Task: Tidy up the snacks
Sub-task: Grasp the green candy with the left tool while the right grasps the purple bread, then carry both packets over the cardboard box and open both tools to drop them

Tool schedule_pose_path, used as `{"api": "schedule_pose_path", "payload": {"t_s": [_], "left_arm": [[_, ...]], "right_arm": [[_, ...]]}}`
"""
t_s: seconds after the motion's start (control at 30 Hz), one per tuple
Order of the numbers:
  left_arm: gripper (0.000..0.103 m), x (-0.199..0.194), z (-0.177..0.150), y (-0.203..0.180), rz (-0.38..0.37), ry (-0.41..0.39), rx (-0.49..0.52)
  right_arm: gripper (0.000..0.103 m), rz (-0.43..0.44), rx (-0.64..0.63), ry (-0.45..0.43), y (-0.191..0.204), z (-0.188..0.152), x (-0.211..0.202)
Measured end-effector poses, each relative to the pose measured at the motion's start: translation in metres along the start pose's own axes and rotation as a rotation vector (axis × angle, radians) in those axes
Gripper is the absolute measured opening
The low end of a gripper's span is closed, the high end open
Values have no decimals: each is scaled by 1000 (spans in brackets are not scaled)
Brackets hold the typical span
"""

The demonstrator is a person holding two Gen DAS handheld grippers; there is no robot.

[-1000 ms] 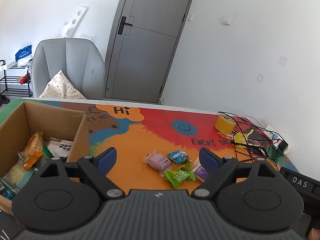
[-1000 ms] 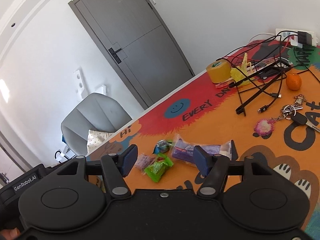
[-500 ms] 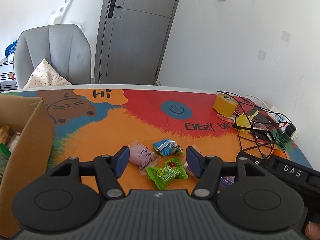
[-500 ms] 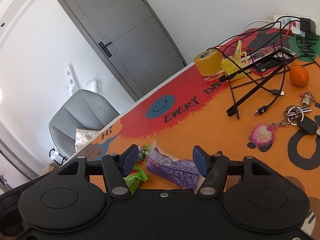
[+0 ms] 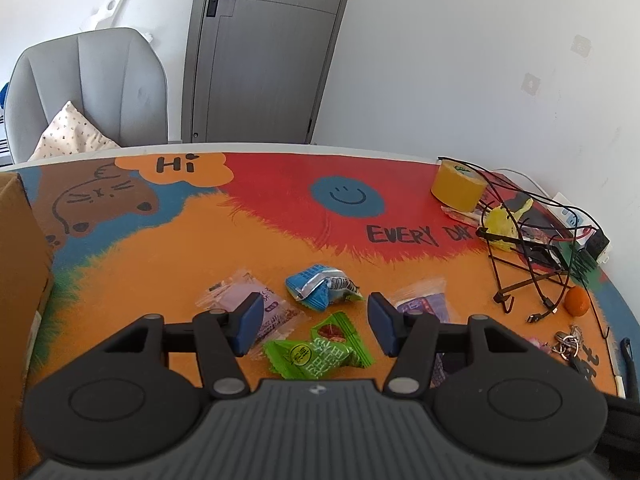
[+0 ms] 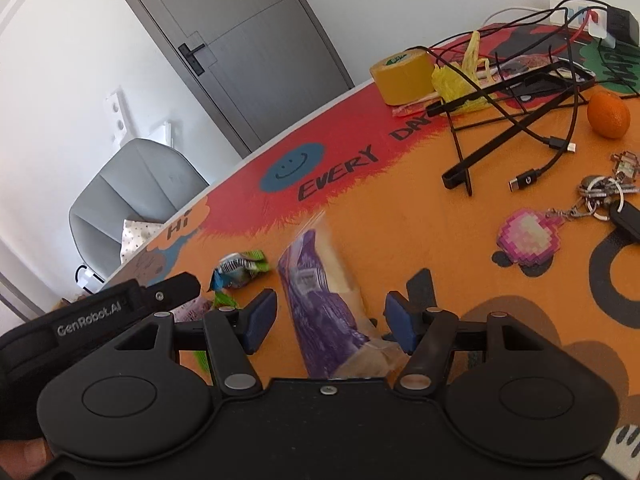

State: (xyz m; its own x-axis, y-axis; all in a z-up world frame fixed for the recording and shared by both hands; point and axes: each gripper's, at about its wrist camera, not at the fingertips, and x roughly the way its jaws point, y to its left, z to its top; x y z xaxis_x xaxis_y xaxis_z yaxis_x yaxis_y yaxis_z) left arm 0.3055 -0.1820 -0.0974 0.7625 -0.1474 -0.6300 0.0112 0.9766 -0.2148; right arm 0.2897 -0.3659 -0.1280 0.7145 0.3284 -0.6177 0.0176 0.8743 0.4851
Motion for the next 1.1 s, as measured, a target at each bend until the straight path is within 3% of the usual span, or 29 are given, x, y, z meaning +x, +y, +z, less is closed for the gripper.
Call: {"api": "schedule_pose_path", "payload": {"t_s": [0.1,0.2,0.23,0.3,0.37,0.5,0.8,1.1], "left_arm": [[57,10,-8,-5,-15,24,36],[56,18,-17,-6,-16,52,50],[54,19,-20,-7,-16,53,61],[40,23,-25,-7,-20,86,61],[32,20,-29,-10,-18,75,87],[28,15,-33,-8,-29,72,95],[25,-17,-36,5,-61,62,85],[25,-70,-27,28,-69,-22,57]], "right_arm": [[60,-18,-11,12,2,-9,1],[45,-49,-43,-6,5,-16,-2],[43,-42,-42,-5,4,-18,-3],[32,-3,-17,4,0,-20,-5],[30,-1,-2,-2,-1,-24,-9],[28,-4,14,-18,-1,-32,-17],[23,-7,60,-72,5,-46,-36],[21,42,58,-139,32,-53,-57]]}}
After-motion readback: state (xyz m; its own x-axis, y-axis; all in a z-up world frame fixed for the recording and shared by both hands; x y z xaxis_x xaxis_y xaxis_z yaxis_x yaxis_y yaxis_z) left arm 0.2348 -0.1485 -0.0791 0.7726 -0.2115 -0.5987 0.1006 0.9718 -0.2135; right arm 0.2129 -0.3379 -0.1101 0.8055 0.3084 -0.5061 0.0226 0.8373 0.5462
